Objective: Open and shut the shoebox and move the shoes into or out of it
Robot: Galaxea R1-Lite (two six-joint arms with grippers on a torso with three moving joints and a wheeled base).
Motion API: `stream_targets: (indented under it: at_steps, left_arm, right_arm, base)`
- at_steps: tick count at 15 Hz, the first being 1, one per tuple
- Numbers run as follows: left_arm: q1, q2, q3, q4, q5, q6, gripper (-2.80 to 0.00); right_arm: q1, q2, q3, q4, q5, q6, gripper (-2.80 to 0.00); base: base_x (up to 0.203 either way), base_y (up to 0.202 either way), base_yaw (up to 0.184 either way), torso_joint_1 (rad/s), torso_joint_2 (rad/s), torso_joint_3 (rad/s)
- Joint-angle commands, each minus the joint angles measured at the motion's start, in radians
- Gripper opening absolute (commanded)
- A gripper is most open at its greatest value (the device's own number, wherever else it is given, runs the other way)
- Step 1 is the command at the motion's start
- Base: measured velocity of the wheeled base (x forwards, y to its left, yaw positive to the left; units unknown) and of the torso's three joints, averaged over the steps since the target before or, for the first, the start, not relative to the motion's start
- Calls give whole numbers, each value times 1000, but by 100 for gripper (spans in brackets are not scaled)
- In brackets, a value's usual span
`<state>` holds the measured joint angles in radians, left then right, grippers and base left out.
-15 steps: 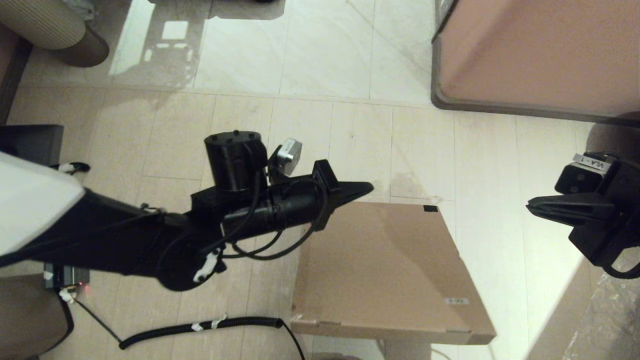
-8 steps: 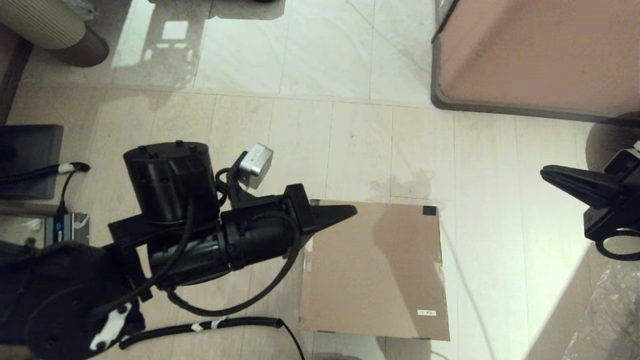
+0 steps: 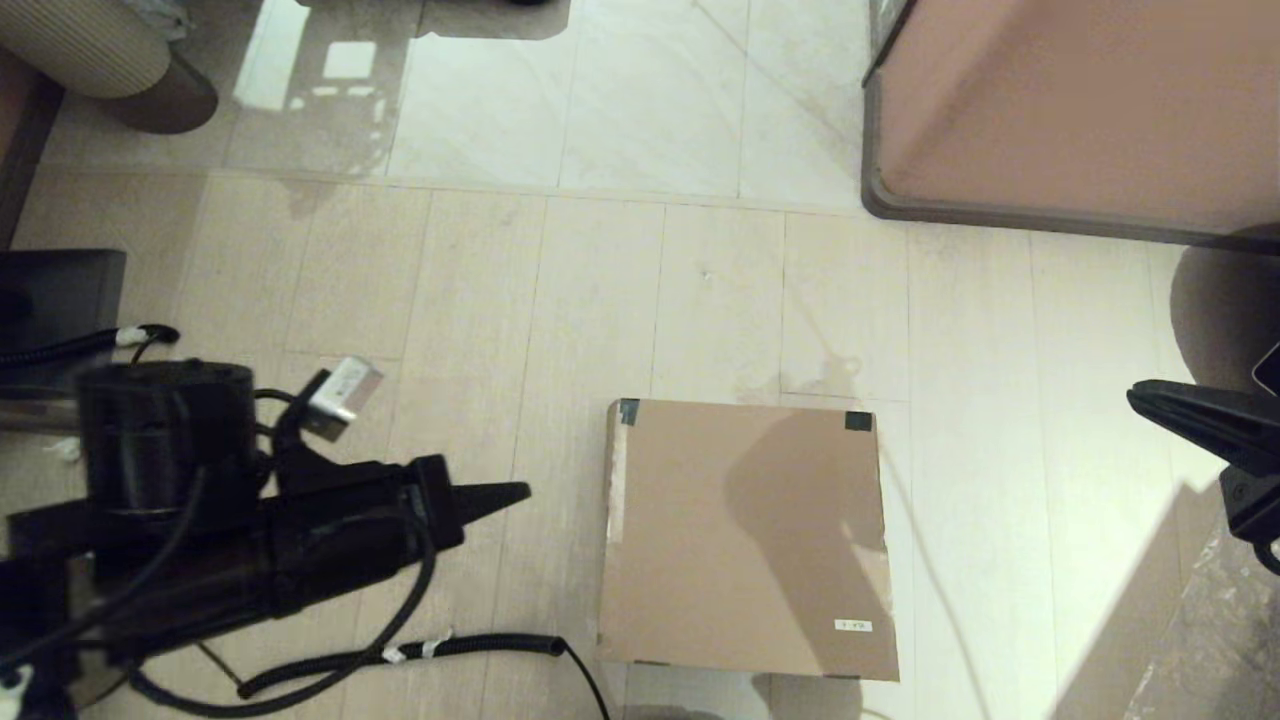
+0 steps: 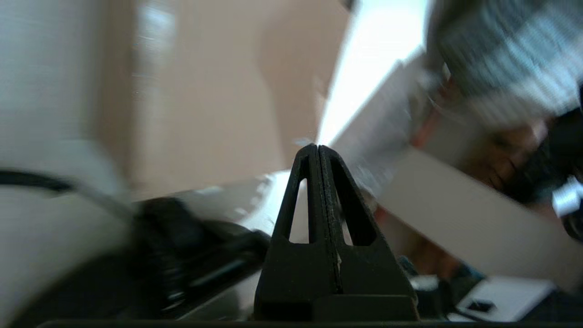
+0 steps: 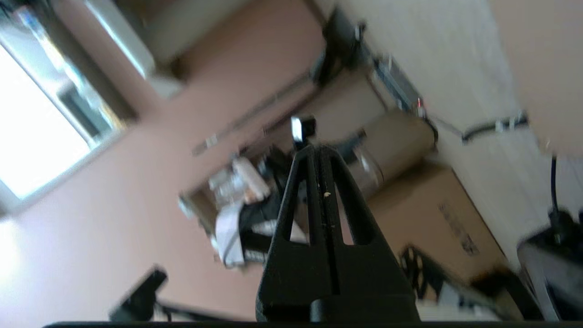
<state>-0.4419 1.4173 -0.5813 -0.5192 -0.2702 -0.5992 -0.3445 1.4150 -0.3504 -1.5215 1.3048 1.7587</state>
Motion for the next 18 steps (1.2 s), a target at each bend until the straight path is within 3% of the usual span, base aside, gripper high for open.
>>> stream_targets:
  at_steps: [1, 3, 5, 7, 9, 10, 12, 13, 15, 18]
  left_arm:
    - [174, -184, 89, -1, -2, 9, -280]
    - [388, -361, 206, 2, -2, 75, -280]
    - [497, -577, 322, 33, -2, 177, -280]
    - [546, -805, 391, 152, -3, 300, -280]
    - [571, -1017, 456, 306, 12, 488, -280]
    - [579, -1092, 485, 352, 56, 573, -280]
    - [594, -1147, 557, 425, 222, 806, -280]
    - [598, -1141, 573, 447, 250, 857, -280]
    - [582, -1137, 578, 514, 192, 803, -280]
    - [400, -1163, 568, 550, 209, 743, -280]
  right_arm:
    - [0, -31, 12, -9, 60, 11, -280]
    - [0, -50, 25, -9, 84, 11, -280]
    - [0, -56, 31, -9, 116, 11, -280]
    - [-3, -76, 36, -9, 113, 12, -280]
    - [-7, -108, 56, -9, 109, 13, -280]
    - [-8, -112, 66, -9, 109, 13, -280]
    - [-8, -120, 84, -9, 106, 13, -280]
    - [-8, -120, 89, -9, 106, 13, -280]
    - [-8, -120, 87, -9, 106, 13, -280]
    - [-11, -108, 82, -9, 105, 13, -280]
  base:
    - [0, 0, 0, 0, 0, 0]
    - [0, 0, 0, 0, 0, 0]
    - [0, 0, 0, 0, 0, 0]
    - [0, 0, 0, 0, 0, 0]
    - [0, 0, 0, 0, 0, 0]
    - [0, 0, 0, 0, 0, 0]
    - [0, 0, 0, 0, 0, 0]
    - [0, 0, 0, 0, 0, 0]
    - [0, 0, 0, 0, 0, 0]
    - [0, 0, 0, 0, 0, 0]
